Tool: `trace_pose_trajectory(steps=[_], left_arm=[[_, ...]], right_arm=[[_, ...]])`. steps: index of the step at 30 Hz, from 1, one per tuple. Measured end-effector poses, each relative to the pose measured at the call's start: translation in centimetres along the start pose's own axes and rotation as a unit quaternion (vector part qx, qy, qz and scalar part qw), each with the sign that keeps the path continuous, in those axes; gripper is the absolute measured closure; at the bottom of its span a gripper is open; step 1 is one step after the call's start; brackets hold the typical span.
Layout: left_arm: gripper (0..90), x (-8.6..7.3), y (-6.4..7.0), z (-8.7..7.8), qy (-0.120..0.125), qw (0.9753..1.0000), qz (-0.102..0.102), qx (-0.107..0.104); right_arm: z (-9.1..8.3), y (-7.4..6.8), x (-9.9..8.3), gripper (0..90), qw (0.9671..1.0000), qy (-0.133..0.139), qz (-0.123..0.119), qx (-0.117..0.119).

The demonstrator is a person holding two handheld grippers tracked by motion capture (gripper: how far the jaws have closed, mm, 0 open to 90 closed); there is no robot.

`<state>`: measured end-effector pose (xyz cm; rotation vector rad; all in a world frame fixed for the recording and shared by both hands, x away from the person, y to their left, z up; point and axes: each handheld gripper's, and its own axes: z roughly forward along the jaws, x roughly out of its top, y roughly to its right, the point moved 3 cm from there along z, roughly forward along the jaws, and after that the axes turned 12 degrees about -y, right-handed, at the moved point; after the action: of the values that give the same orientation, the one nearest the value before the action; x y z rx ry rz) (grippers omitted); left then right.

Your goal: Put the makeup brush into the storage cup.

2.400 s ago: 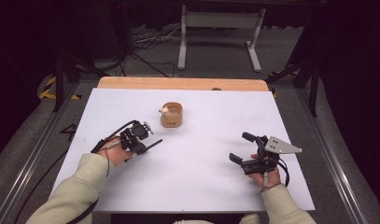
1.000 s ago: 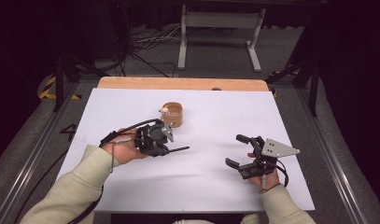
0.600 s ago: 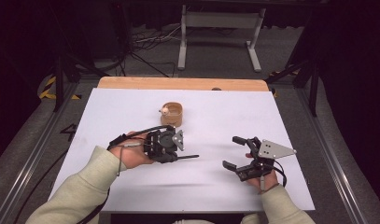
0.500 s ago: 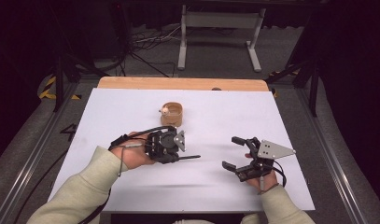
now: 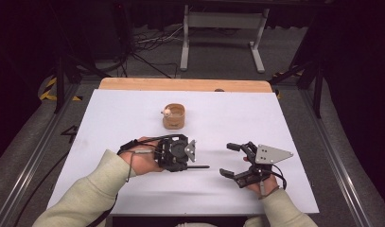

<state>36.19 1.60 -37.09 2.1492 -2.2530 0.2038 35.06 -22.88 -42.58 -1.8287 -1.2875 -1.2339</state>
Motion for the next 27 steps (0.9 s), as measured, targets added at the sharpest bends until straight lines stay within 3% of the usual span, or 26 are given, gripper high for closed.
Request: trace_pose_trajectory(steps=[3,6,7,17,27], left_arm=[[83.4,0.3,0.2,0.1,-0.001,0.9999,0.014,0.0],[83.4,0.5,0.4,0.2,0.003,0.9999,0.013,-0.003],[83.4,0.6,0.3,0.2,0.003,0.9997,0.024,-0.003],[83.4,1.1,0.5,0.5,0.003,0.9996,0.027,-0.009],[83.4,1.3,0.6,0.7,-0.005,0.9996,0.025,-0.014]], right_arm=[[0.3,-0.3,0.1,14.0,0.9999,-0.002,-0.004,0.012],[0.5,-0.4,0.1,14.7,0.9998,-0.004,-0.005,0.019],[0.6,-0.5,0.1,14.9,0.9997,-0.006,-0.007,0.022],[1.4,-1.3,0.2,18.8,0.9986,-0.02,-0.02,0.045],[2.1,-1.8,0.2,30.6,0.9972,-0.031,-0.029,0.061]])
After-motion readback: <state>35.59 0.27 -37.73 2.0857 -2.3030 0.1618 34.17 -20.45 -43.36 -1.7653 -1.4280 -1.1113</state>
